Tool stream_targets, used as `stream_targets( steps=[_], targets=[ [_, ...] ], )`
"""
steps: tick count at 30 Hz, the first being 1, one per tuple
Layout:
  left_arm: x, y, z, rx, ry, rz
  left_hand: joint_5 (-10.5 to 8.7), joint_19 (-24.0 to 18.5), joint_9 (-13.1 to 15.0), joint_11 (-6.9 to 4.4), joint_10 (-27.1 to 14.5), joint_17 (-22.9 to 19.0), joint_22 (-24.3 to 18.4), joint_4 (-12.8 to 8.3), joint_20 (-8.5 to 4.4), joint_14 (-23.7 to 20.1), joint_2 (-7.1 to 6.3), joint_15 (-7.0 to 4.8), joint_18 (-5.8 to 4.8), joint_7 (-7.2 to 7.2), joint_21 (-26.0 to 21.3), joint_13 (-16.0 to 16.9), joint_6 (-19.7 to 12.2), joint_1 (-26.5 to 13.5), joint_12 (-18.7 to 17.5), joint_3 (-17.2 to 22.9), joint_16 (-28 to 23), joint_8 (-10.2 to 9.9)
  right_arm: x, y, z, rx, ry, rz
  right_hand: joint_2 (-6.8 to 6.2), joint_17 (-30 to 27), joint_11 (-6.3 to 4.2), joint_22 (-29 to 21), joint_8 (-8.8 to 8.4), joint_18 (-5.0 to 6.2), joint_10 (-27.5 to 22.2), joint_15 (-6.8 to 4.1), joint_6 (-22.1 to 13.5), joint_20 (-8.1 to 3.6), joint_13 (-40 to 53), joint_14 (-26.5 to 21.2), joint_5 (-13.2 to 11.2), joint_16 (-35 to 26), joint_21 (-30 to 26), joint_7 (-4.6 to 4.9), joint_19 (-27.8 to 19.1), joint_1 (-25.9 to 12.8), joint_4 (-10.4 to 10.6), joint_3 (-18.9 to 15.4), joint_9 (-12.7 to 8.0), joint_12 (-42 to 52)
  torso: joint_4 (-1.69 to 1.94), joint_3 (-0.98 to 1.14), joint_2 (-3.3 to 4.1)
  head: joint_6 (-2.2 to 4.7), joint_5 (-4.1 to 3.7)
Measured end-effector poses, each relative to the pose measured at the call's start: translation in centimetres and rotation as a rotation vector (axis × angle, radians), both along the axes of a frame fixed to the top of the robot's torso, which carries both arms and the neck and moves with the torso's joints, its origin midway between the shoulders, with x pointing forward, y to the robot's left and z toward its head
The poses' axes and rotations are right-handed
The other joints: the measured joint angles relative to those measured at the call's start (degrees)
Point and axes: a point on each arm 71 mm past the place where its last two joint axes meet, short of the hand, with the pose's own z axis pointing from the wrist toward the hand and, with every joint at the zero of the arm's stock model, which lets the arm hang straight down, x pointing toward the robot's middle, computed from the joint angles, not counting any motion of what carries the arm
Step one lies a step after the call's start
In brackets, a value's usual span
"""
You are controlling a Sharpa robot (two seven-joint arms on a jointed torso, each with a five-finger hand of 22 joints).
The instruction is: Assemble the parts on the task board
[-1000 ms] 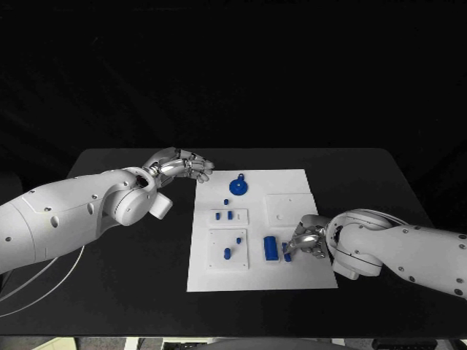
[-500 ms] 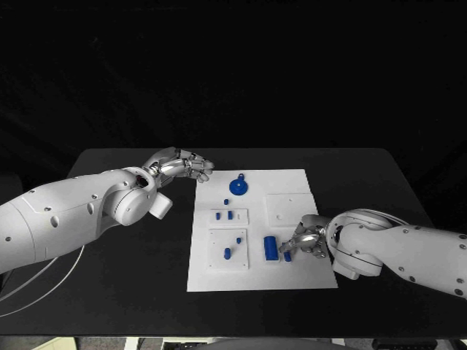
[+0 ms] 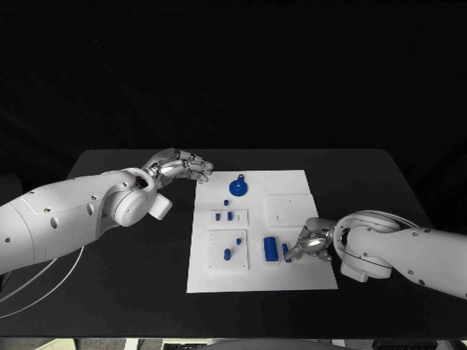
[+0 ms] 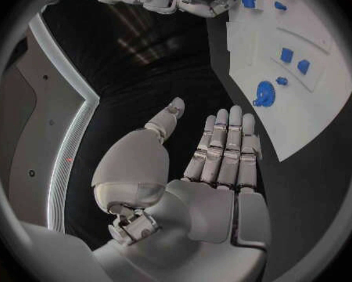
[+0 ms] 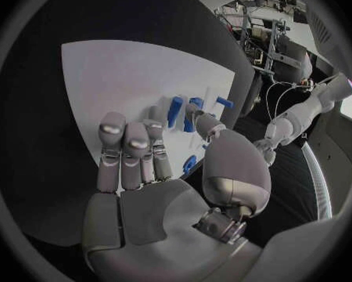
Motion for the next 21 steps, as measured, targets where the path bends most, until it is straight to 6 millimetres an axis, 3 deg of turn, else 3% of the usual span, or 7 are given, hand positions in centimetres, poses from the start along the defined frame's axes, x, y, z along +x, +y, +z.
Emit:
stream_targets(
  steps=[12,16,19,21],
  targets=[
    [0.00,-0.03,-0.01,0.000,0.000,-0.001,0.00,0.0,0.0,0.00,0.0,0.0,0.0,0.0,0.00,0.0,0.00,0.00,-0.01,0.00,0.0,0.0,0.0,0.0,0.0,0.0,0.0,0.0,-0.42,0.34,-0.25,-0.019,0.026,0.063,2.58,0.0,0.08,0.0,0.00,0.00,-0.1,0.08,-0.1,-0.23,0.0,-0.1,0.0,0.0,-0.2,0.08,-0.2,2.6,-4.1,-5.0,0.4,0.0,-0.04,0.03,0.02,0.04,-0.17],
    [0.00,-0.02,-0.01,0.000,0.001,-0.001,0.00,0.0,0.0,0.00,0.0,0.0,0.0,0.0,0.00,0.0,0.00,0.00,-0.02,0.00,0.0,0.0,0.0,0.0,0.0,0.0,0.0,0.0,-0.41,0.33,-0.26,-0.023,0.024,0.068,3.22,0.0,0.08,0.0,0.00,-0.01,-0.1,0.08,-0.1,-0.22,0.0,-0.1,0.0,0.0,-0.2,0.07,-0.2,2.5,-4.5,-5.4,0.4,0.0,-0.03,0.02,0.02,-0.03,-0.20],
    [0.00,-0.01,-0.01,0.000,0.001,-0.001,0.00,0.0,0.0,0.00,0.0,0.0,0.0,0.0,0.00,0.0,0.00,0.00,-0.02,0.00,0.0,0.0,0.0,0.0,0.0,0.0,0.0,0.0,-0.33,0.32,-0.26,-0.029,0.017,0.071,4.62,0.0,0.08,-0.1,0.00,0.00,-0.1,0.08,-0.1,-0.22,0.0,-0.1,0.0,0.0,-0.2,0.07,-0.2,2.9,-4.5,-5.4,0.5,0.0,0.01,0.00,0.02,-0.07,-0.24],
    [-0.01,-0.01,-0.01,0.000,0.001,-0.001,0.00,0.0,0.0,0.00,0.0,0.1,0.0,0.0,0.00,0.0,0.00,0.00,-0.02,0.00,0.0,0.0,0.0,0.0,0.0,0.0,0.0,0.0,-0.28,0.40,-0.25,-0.034,0.010,0.073,6.42,0.0,0.08,-0.1,0.00,0.00,-0.1,0.08,-0.1,-0.22,0.0,-0.1,0.0,0.0,-0.2,0.07,-0.3,3.1,-4.5,-5.4,0.5,0.0,0.03,0.00,0.02,-0.10,-0.25]
  ],
)
